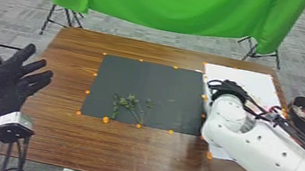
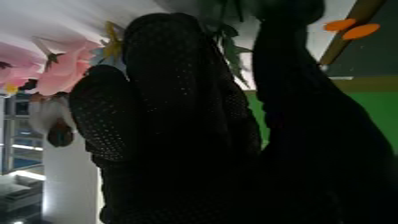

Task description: Arrange flowers

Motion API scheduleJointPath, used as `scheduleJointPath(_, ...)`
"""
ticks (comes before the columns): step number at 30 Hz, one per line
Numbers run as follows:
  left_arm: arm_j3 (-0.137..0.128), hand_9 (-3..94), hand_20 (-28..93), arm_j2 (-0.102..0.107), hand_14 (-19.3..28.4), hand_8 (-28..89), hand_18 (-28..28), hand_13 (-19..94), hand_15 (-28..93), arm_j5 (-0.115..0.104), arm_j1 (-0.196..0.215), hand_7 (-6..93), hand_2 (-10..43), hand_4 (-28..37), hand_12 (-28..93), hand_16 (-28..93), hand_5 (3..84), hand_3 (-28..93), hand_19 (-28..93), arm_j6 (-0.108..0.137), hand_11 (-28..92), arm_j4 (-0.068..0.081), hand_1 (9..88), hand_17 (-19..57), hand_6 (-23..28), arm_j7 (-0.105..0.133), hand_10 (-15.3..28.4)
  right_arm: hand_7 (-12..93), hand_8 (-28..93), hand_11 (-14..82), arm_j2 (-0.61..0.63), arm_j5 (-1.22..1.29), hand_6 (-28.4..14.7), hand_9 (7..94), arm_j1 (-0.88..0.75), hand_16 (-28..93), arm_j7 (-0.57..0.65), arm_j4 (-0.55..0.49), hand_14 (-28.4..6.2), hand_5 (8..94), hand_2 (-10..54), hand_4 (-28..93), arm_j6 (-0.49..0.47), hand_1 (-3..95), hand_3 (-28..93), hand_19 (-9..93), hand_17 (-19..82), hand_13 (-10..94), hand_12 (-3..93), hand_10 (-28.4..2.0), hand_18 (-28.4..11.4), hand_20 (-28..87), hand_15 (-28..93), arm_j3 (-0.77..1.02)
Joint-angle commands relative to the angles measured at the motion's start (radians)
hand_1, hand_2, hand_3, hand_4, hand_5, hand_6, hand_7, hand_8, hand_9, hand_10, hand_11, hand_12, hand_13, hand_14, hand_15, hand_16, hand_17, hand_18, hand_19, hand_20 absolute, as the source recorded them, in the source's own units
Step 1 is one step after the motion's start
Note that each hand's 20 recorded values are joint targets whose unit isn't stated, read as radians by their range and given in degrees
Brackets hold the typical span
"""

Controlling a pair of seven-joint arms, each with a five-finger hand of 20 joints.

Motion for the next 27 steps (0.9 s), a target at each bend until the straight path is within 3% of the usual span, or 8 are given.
scheduleJointPath(1,0.005,26.1,-1,0.003,26.8,-8,27.6,19,54,-0.003,0.002,8.3,7.0,-19.8,11,-12,30.5,63,54,-0.008,24,0.002,30.6,-7.3,6.5,-0.003,18.1,23,7,18.4,0.019,-0.014,-2.4,90.1,-0.053,16,-0.027,0.028,-6.5,79.0,-8.0,-28,0.058,58.0,69,93,61,84,26.5,-9.5,-9.6,-7,51,-0.082)
scheduleJointPath(4,0.007,26.1,-1,0.013,26.8,-8,27.6,19,54,-0.014,0.006,8.3,7.1,-19.9,11,-12,30.6,63,54,-0.003,24,0.002,30.7,-7.3,6.5,0.008,18.1,24,11,20.6,0.028,-0.009,-2.3,90.1,-0.047,17,-0.046,0.025,-6.1,78.8,-7.2,-28,0.091,58.0,70,93,61,85,25.6,-9.8,-9.8,-1,52,-0.092)
scheduleJointPath(8,0.003,26.1,-1,-0.009,26.7,-8,27.5,19,54,0.004,0.004,8.3,7.2,-19.7,11,-12,30.7,63,54,-0.011,24,0.001,30.7,-7.3,6.6,-0.012,18.1,26,18,26.8,0.029,-0.02,-3.0,89.4,-0.054,18,-0.049,0.026,-5.5,78.1,-5.4,-28,0.106,57.1,72,93,60,85,23.9,-10.1,-9.8,9,55,-0.075)
scheduleJointPath(12,0.002,26.1,-1,0.003,26.8,-8,27.5,19,54,-0.01,0.021,8.3,7.2,-19.7,11,-12,30.7,63,54,-0.004,24,-0.001,30.7,-7.3,6.6,0.01,18.1,28,23,32.2,0.036,-0.018,-2.9,88.4,-0.034,18,-0.042,0.018,-5.0,77.3,-4.1,-28,0.115,56.2,74,93,60,85,23.7,-10.0,-10.4,19,59,-0.082)
scheduleJointPath(13,0.001,26.1,-1,-0.011,26.8,-8,27.5,19,54,0.001,0.012,8.3,7.2,-19.7,11,-12,30.7,63,54,-0.009,24,-0.001,30.7,-7.3,6.6,-0.007,18.1,28,23,33.6,0.037,-0.017,-2.7,88.0,-0.039,18,-0.04,0.015,-4.9,77.1,-3.7,-28,0.115,55.9,74,93,60,85,23.8,-10.0,-10.6,22,60,-0.067)
scheduleJointPath(21,-0.004,26.1,-1,0.002,26.8,-8,27.4,19,54,-0.015,0.035,8.4,7.2,-19.8,11,-12,30.8,63,54,0.006,24,-0.007,30.6,-7.3,6.7,0.018,18.1,40,22,47.6,0.05,-0.01,-2.0,83.3,-0.015,19,-0.034,-0.01,-5.3,71.6,2.1,-28,0.14,52.6,77,93,59,83,22.5,-10.4,-11.9,34,68,-0.03)
scheduleJointPath(22,-0.004,26.1,-1,-0.005,26.8,-8,27.4,19,54,-0.009,0.029,8.4,7.2,-19.8,11,-12,30.9,63,54,0.003,24,-0.006,30.7,-7.3,6.7,0.005,18.1,42,21,48.6,0.054,-0.011,-2.1,82.9,-0.018,19,-0.033,-0.016,-5.3,70.6,2.5,-28,0.136,52.4,78,93,59,82,22.4,-10.5,-11.9,35,69,-0.017)
scheduleJointPath(27,0.0,26.1,0,0.021,26.8,-8,27.4,19,54,-0.035,0.044,8.3,7.3,-19.8,11,-12,30.9,63,54,0.021,24,-0.008,30.6,-7.3,6.7,0.045,18.1,49,19,52.8,0.056,-0.016,-2.3,80.5,0.032,19,-0.051,-0.025,-5.4,66.8,4.3,-28,0.163,51.7,78,93,59,82,23.1,-10.9,-12.3,36,70,-0.029)
